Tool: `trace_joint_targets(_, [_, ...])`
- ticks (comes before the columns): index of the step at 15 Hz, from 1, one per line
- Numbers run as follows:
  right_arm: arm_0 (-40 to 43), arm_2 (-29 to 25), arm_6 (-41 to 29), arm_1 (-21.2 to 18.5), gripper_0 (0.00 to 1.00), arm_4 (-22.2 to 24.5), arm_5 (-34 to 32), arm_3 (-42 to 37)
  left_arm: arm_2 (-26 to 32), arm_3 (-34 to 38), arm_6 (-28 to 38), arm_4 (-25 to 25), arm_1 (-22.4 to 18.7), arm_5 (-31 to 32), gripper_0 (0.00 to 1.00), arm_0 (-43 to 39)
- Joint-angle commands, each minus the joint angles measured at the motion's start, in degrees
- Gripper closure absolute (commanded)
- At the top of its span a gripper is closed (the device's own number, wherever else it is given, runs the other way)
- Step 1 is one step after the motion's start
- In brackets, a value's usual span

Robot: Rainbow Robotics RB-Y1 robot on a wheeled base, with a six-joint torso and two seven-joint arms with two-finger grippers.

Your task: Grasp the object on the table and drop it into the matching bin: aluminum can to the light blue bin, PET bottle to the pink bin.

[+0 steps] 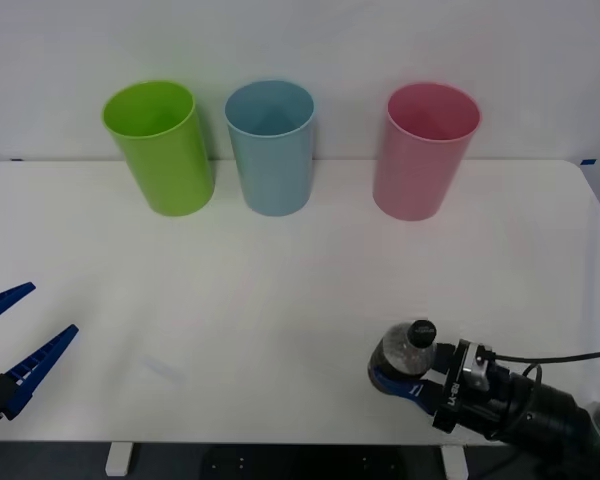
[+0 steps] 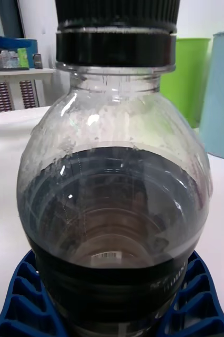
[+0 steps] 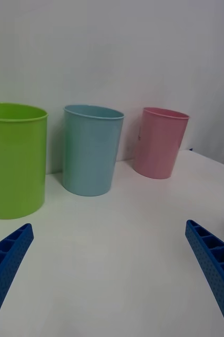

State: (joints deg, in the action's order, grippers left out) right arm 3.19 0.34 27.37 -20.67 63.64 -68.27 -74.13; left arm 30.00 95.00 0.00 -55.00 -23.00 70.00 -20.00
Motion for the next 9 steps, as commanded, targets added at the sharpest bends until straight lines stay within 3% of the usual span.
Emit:
trace_joint_targets(1, [1.47, -0.86, -5.49, -0.95, 1.00, -0.01, 3.67, -5.68, 0.00, 0.00, 0.00, 0.00, 0.00, 0.00, 0.00, 0.00])
trace_joint_targets(4, [3.75, -2.01, -11.02, -1.65, 1.00, -0.01, 9.03, -12.45, 0.00, 0.00, 0.00, 0.00, 0.00, 0.00, 0.00, 0.00])
trace_joint_targets(9, [4.28, -6.22, -18.50, -2.88, 1.00, -0.01, 10.44, -16.49, 0.00, 0.00, 0.00, 0.00, 0.00, 0.00, 0.00, 0.00])
